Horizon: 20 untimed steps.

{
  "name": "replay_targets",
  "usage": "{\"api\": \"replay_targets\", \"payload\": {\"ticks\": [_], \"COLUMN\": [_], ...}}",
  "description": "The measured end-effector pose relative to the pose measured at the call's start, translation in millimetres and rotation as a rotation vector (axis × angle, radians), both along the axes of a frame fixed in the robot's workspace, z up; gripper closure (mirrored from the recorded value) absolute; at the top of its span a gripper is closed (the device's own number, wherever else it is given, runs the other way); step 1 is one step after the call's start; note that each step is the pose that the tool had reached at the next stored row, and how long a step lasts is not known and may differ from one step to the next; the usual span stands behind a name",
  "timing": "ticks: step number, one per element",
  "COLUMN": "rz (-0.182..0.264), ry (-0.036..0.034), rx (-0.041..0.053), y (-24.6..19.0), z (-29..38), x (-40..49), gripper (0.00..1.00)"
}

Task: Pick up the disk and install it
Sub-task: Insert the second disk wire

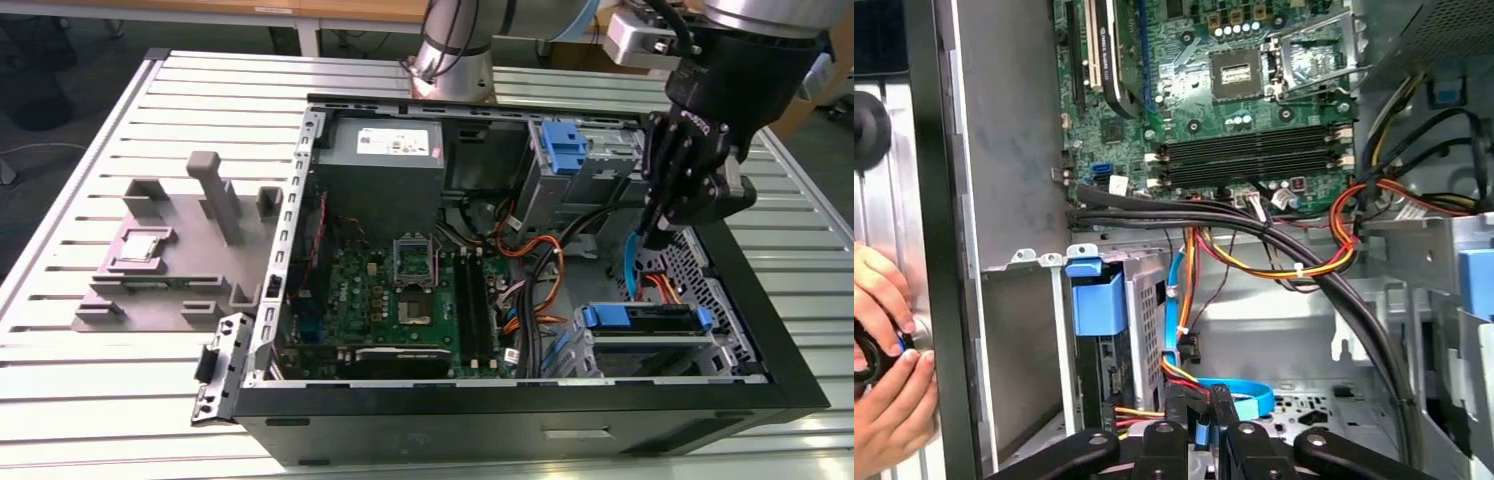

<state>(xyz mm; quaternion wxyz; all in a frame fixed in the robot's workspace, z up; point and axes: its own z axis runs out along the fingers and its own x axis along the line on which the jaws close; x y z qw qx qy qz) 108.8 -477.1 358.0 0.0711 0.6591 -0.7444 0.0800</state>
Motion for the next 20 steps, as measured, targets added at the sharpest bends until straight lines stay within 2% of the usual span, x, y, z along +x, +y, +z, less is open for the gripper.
{"api": "replay_targets", "payload": {"ticks": [7,14,15,16,18,20], "rz": [0.0,0.0,0.0,0.0,0.0,0.0], "ry": [0.0,0.0,0.0,0.0,0.0,0.0], "rx": [-0.0357,-0.0489,-0.0525,-0.0576,-0.0682,-0.0798], "y": [0.1,0.0,0.0,0.0,0.0,0.1], "z": [-4.8,-6.3,-6.8,-7.5,-8.7,-9.8], "x": [0.0,0.0,0.0,0.0,0.0,0.0], "gripper": [0.79,0.78,0.71,0.71,0.73,0.84]}}
